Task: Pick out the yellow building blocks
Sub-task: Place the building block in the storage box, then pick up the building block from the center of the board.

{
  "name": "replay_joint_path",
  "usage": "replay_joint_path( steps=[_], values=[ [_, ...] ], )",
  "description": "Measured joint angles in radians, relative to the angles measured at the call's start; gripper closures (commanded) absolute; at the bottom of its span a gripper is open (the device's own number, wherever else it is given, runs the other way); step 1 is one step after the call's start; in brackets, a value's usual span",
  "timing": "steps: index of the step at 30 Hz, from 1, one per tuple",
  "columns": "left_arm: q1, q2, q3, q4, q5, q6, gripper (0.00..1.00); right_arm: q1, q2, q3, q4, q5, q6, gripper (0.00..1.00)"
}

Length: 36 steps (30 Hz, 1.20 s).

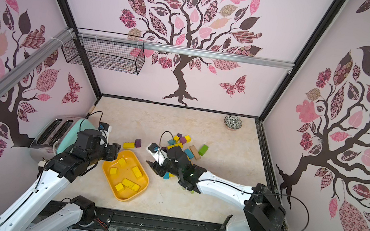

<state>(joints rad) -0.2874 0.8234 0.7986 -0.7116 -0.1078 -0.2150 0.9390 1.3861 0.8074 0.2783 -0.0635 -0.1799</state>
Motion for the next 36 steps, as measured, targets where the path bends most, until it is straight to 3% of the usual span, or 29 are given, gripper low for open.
replay_joint_path(
  steps=[7, 14, 19, 36],
  values=[
    [-0.02, 0.142, 0.026, 0.049, 0.088, -0.074, 0.41, -0.131, -0.127, -0.103, -0.059, 0.071, 0.113, 0.43],
    [-0.138, 0.332, 0.151, 0.078, 0.1, -0.096, 0.42, -0.273, -0.134, -0.144, -0.061, 0.056, 0.233, 0.43],
    [-0.161, 0.479, 0.258, 0.098, 0.127, -0.1, 0.44, -0.334, -0.138, -0.171, -0.048, 0.025, 0.294, 0.45],
    [-0.175, 1.098, 0.772, 0.135, 0.241, -0.099, 0.48, -0.391, -0.22, -0.328, 0.084, -0.018, 0.364, 0.46]
  ],
)
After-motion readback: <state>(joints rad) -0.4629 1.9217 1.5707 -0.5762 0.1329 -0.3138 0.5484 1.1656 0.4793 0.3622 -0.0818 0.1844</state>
